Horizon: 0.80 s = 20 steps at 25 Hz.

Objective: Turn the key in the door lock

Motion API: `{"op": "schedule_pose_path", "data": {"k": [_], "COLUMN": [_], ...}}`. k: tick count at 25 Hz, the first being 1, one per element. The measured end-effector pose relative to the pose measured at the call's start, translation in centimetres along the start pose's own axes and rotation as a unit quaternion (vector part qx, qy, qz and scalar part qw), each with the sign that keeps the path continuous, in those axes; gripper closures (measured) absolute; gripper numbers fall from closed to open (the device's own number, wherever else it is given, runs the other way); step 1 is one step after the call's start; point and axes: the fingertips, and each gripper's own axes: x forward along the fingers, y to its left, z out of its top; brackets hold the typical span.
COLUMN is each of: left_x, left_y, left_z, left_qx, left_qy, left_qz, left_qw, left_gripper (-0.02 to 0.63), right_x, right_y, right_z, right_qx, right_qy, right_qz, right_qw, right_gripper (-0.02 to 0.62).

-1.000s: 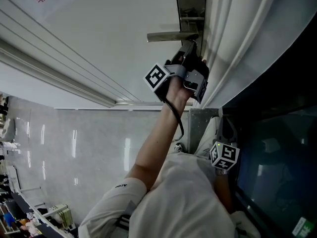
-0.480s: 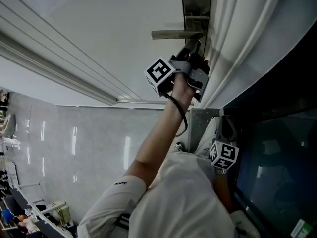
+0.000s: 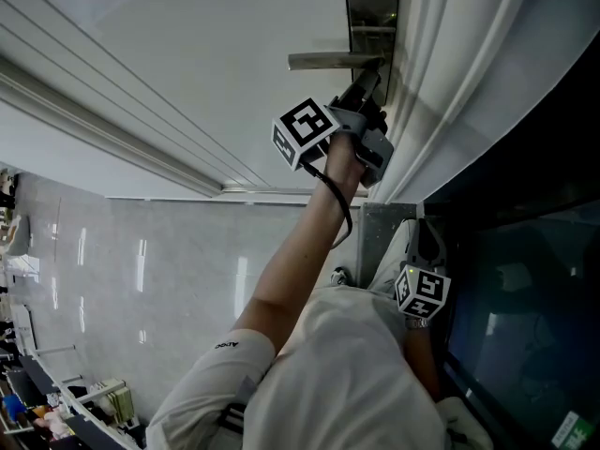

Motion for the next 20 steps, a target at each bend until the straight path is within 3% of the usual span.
{"op": "schedule_pose_path", "data": {"k": [9, 20], "left_x": [0.04, 0.10], "left_y": [-0.27, -0.42], "left_z": [-0.06, -0.04], "left_qx": [0.052, 0.037], "left_qy": [0.023, 0.027], "left_qz": [0.009, -0.008], "left_qw": [0.9984, 0.9989], "left_gripper": [0.546, 0.543], "right_x": [-0.29, -0.23], "right_y": [-0.05, -0.03], "right_z": [-0.20, -0.27], "right_qx": [0.002, 0.000], "right_qy": [-0.001, 0.001], "right_qz": [-0.003, -0.002], "right_qw": [1.000, 1.000], "right_gripper": [0.594, 0.594]}}
